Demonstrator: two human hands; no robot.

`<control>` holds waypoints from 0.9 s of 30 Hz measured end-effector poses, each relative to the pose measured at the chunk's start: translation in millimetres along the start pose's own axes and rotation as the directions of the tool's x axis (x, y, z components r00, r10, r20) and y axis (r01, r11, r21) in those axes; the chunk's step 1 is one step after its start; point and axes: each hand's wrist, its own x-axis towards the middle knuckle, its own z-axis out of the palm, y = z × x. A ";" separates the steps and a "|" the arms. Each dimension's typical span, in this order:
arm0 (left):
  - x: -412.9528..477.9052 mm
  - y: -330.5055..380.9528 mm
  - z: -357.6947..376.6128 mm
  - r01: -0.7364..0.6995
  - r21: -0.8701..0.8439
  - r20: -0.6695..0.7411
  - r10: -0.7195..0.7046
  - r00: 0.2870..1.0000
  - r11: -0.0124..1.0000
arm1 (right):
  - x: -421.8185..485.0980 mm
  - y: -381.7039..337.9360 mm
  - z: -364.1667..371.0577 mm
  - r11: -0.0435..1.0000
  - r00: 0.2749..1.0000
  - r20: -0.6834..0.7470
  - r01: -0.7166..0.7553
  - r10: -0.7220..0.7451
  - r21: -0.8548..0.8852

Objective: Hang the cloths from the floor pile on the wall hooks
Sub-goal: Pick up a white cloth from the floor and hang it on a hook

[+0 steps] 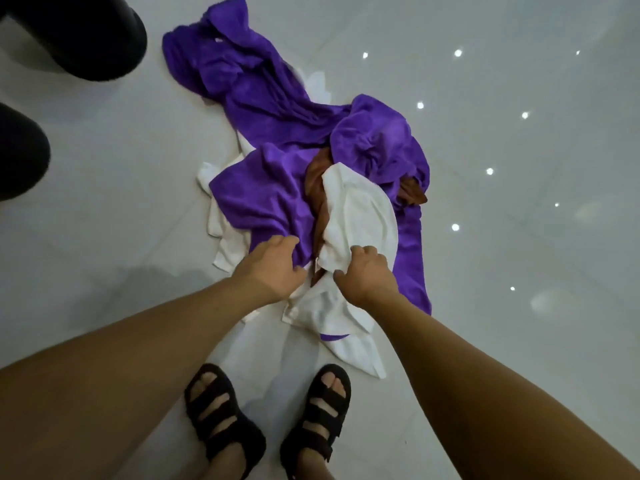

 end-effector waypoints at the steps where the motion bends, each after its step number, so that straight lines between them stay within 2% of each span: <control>1: 15.4 -4.9 11.5 -0.009 0.002 -0.006 0.009 1.000 1.000 | 17.9 5.5 13.7 1.000 0.998 -0.064 -0.028 0.028 0.000; 4: 49.5 -18.2 48.1 -0.066 -0.002 -0.052 0.066 0.996 0.998 | 62.3 24.4 51.6 0.987 0.973 -0.166 -0.157 0.162 0.041; 7: 58.9 -26.2 70.9 -0.104 -0.052 -0.125 0.097 0.987 0.993 | 87.7 41.0 75.3 0.937 0.951 -0.145 -0.230 0.274 0.264; 11: 59.3 -30.2 77.5 -0.087 -0.040 -0.027 0.086 0.996 0.995 | 103.0 52.0 88.3 0.714 0.895 -0.065 -0.305 0.440 0.630; 12: 56.1 -29.6 74.2 -0.089 -0.033 -0.022 0.088 0.996 0.996 | 98.5 49.6 86.0 0.721 0.904 -0.082 -0.277 0.419 0.635; 15: 40.1 -21.7 48.7 -0.085 -0.047 -0.057 0.082 0.995 0.995 | 63.6 23.8 64.9 0.852 0.961 -0.217 -0.033 0.170 0.522; 17: 25.4 -12.1 21.2 -0.121 -0.058 -0.081 0.116 0.990 0.991 | 29.1 -1.7 37.4 0.824 0.966 -0.256 0.120 0.031 0.554; 20: -2.4 3.9 -33.5 -0.234 0.002 -0.046 0.234 0.971 0.972 | -27.2 -36.4 -18.8 0.636 0.964 -0.235 0.259 -0.123 0.727; 22: -26.4 15.3 -72.9 -0.300 0.011 -0.001 0.300 0.954 0.954 | -62.0 -54.4 -63.8 0.507 0.958 -0.219 0.284 -0.185 0.814; 25: -68.0 37.1 -132.0 -0.374 -0.186 0.040 0.388 0.921 0.909 | -108.3 -75.3 -135.6 0.297 0.958 -0.179 0.243 -0.225 0.923; 27: -102.9 57.2 -172.5 -0.297 -0.350 0.032 0.328 0.944 0.888 | -136.7 -83.8 -183.5 0.205 0.957 -0.179 0.227 -0.230 0.952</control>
